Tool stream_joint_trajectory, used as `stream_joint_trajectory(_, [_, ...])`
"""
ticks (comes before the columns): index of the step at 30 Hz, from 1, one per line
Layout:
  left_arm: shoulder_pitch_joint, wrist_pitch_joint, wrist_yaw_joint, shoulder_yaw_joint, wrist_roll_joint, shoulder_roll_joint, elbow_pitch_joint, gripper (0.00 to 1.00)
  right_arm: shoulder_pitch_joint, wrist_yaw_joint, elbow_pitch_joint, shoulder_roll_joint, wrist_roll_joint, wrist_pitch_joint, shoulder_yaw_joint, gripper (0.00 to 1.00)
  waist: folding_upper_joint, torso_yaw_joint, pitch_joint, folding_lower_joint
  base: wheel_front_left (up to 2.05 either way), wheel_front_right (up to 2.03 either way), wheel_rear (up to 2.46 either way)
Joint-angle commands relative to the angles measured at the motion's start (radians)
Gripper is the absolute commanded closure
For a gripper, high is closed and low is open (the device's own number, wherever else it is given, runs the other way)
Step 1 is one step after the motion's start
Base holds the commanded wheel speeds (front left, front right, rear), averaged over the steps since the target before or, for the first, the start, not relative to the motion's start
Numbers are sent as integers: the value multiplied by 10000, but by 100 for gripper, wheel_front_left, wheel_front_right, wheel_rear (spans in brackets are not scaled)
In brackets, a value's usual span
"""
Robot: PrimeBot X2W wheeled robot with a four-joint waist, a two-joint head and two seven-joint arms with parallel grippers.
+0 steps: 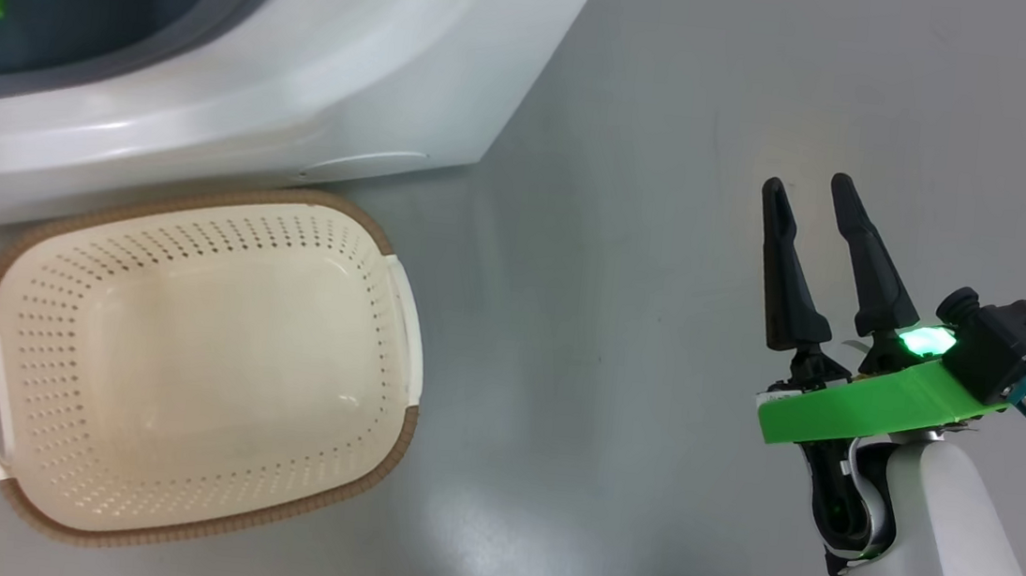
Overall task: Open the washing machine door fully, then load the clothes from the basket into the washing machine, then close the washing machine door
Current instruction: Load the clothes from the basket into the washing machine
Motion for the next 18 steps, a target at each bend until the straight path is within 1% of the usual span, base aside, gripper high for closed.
stream_joint_trajectory(1, [398, -57, -40, 223, -166, 335, -557, 0, 183, 16, -175, -37, -89, -48, 158, 0, 0, 181, -224, 0, 0, 0, 0])
stream_joint_trajectory(6, [1940, -60, -85, 539, -221, 267, -1918, 0, 316, 16, -150, -75, -78, -48, 143, 0, 0, 356, -608, 0, 0, 0, 0])
stream_joint_trajectory(12, [4030, -61, -142, 1053, -313, 117, -3862, 0, 529, 16, -133, -111, -60, -48, 46, 0, 0, 545, -1116, 0, 0, 0, 0])
stream_joint_trajectory(18, [6106, -62, 16, 1285, -40, -195, -5930, 0, 671, 16, -94, -180, -45, -48, 20, 0, 0, 747, -1619, 0, 0, 0, 0])
